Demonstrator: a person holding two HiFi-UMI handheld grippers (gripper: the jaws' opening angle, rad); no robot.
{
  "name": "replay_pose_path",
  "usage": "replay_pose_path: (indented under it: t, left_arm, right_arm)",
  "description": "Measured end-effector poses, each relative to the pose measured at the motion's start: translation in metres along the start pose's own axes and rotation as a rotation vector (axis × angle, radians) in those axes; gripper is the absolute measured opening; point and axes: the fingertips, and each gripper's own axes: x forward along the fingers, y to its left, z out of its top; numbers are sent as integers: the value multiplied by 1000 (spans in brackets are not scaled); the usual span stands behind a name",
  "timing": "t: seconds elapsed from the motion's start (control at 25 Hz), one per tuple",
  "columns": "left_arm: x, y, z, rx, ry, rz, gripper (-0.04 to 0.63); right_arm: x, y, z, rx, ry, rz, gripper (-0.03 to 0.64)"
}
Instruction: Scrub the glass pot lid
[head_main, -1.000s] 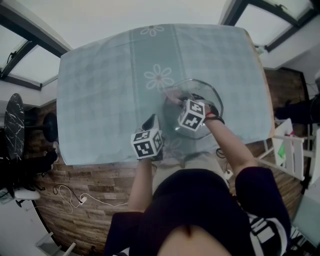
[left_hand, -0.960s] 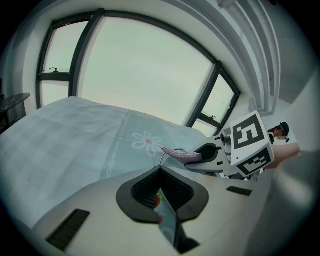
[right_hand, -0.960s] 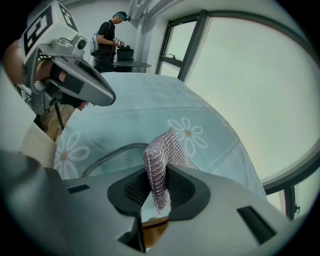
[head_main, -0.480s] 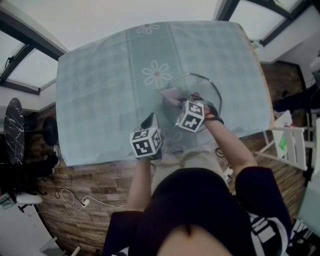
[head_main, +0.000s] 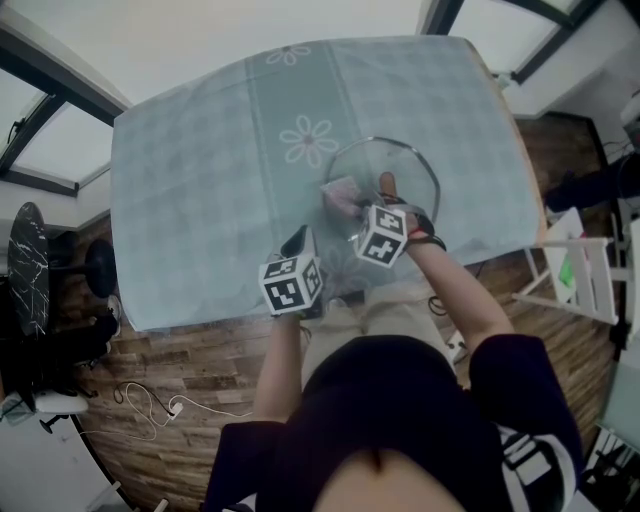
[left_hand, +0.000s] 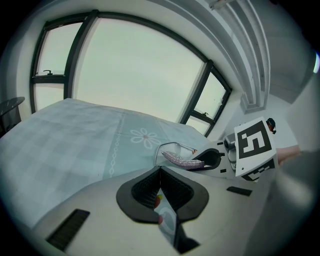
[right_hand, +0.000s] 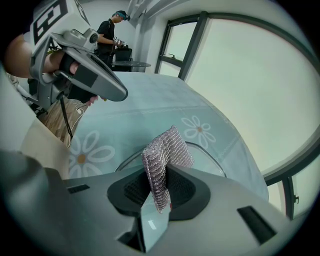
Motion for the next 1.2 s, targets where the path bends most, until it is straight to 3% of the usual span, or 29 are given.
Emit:
replay_pose_path:
  t: [1.2]
  left_arm:
    - [-27,-16,-36,20,7,-46,0]
  right_arm:
    - [-19,68,-34,74,37,3,80]
